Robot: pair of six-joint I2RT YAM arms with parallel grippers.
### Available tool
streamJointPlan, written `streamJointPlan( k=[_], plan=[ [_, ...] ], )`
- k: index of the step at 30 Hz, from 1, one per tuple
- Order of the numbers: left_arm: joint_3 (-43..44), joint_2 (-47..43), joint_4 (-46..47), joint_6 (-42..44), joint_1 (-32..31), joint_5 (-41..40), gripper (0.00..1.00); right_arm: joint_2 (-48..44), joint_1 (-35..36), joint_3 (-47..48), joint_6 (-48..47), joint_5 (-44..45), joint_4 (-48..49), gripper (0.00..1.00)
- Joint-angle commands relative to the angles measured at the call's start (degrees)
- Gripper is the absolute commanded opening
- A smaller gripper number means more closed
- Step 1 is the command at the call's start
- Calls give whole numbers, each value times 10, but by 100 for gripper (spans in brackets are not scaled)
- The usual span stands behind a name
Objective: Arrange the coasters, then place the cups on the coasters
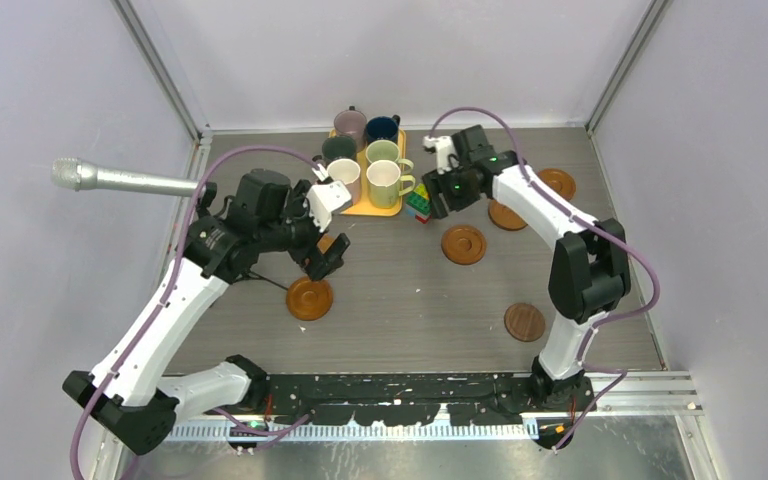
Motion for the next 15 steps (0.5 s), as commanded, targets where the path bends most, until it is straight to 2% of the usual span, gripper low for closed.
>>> streamJointPlan(
  k=[1, 8, 15],
  plan=[
    [52, 13, -37, -32, -1, 44, 100, -25, 97, 33, 42, -30, 38, 65],
    [75, 16, -37, -45, -1, 62, 100, 96, 218, 142, 73, 7, 60, 65],
    [68, 10, -36, -42, -1, 66, 100, 226, 289, 272, 77, 73, 70, 65]
  ],
)
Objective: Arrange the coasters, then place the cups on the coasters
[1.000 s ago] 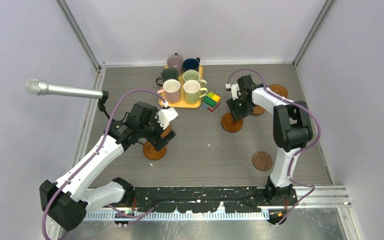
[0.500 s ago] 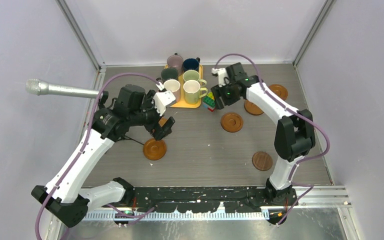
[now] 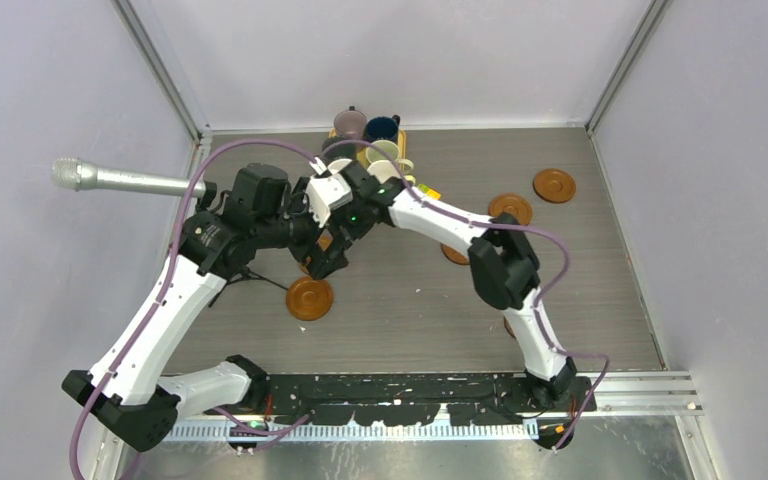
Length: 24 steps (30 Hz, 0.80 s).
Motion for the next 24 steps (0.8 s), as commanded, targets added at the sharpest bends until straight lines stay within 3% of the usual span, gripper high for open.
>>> streamJointPlan(
  k=[1, 5, 14, 24],
  plan=[
    [15, -5, -10, -4, -1, 17, 100, 51, 27, 81, 18, 60, 18, 65],
    [15, -6, -10, -4, 0, 21, 100, 93, 39, 120, 27, 107, 36, 69],
    [24, -2, -12, -5, -1, 27, 100, 172, 48, 189, 56, 118, 35, 73],
    [20, -1, -10, -5, -1, 27, 100, 172, 54, 146, 38, 94, 17, 66]
  ],
)
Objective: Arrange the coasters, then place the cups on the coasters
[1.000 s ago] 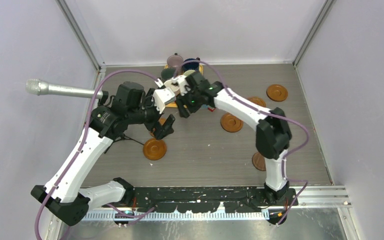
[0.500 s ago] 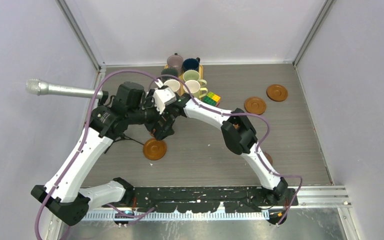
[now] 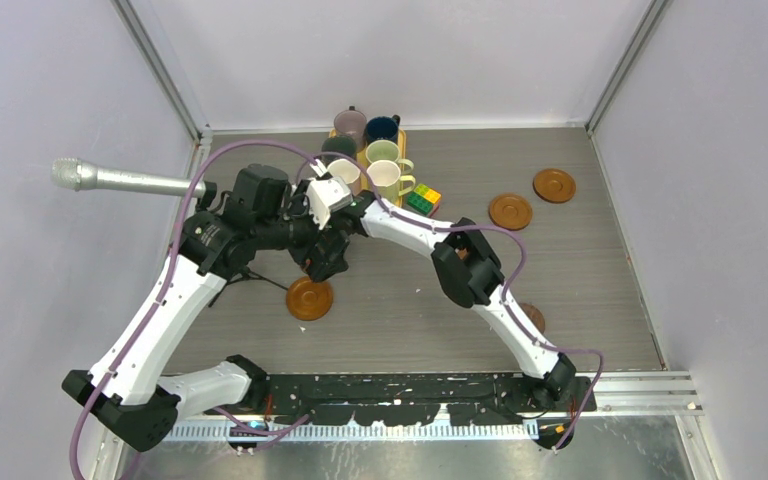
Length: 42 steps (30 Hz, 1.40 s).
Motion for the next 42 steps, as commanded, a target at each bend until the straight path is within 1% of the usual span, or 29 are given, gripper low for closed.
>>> streamJointPlan(
  k=[1, 4, 9, 14, 19, 25, 33, 42],
  plan=[
    [18, -1, 4, -2, 0, 13, 100, -20, 6, -34, -11, -7, -4, 64],
    [13, -2, 6, -2, -1, 11, 100, -47, 5, -83, -20, -6, -3, 57],
    [9, -2, 10, -2, 0, 7, 100, -101, -3, -169, -36, -8, -3, 49],
    [7, -5, 11, -1, -1, 6, 100, -165, -17, -267, -47, -8, -3, 44],
    [0, -8, 13, -1, -1, 2, 100, -236, -32, -379, -64, -34, -4, 43],
    [-4, -9, 15, 0, -1, 3, 100, -306, -40, -470, -86, -77, -5, 41],
    [-6, -16, 15, -1, -1, -1, 100, -359, -39, -554, -112, -95, -9, 40],
    [-7, -16, 15, -1, 0, -4, 100, -397, -26, -603, -118, -116, -17, 40]
  ],
)
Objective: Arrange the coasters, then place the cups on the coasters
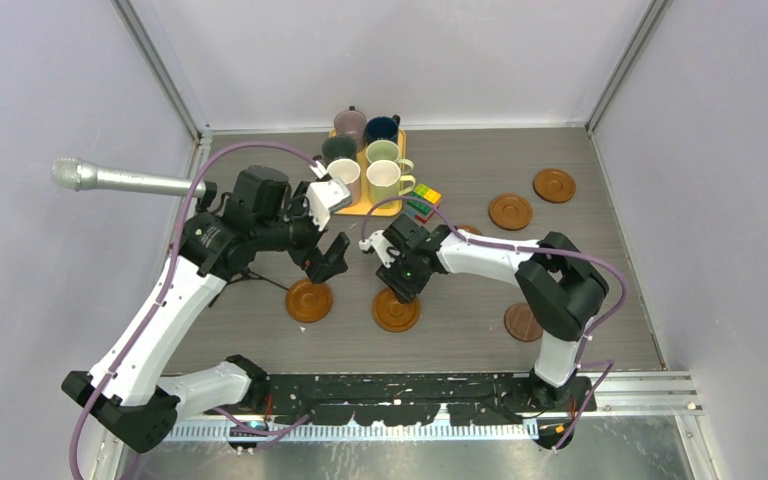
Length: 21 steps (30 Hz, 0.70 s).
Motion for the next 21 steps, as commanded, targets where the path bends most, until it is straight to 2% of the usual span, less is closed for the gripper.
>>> streamJointPlan(
  k=[1, 13, 21],
  plan=[
    [1, -12, 14, -1, 0, -1, 100, -17, 9, -31, -12, -14, -48, 40],
    [-3, -16, 13, 0, 0, -8, 100, -56, 2, -76, -50, 16, -82, 40],
    [-7, -16, 16, 1, 0, -11, 100, -94, -65, -104, -106, 14, -135, 40]
  ],
)
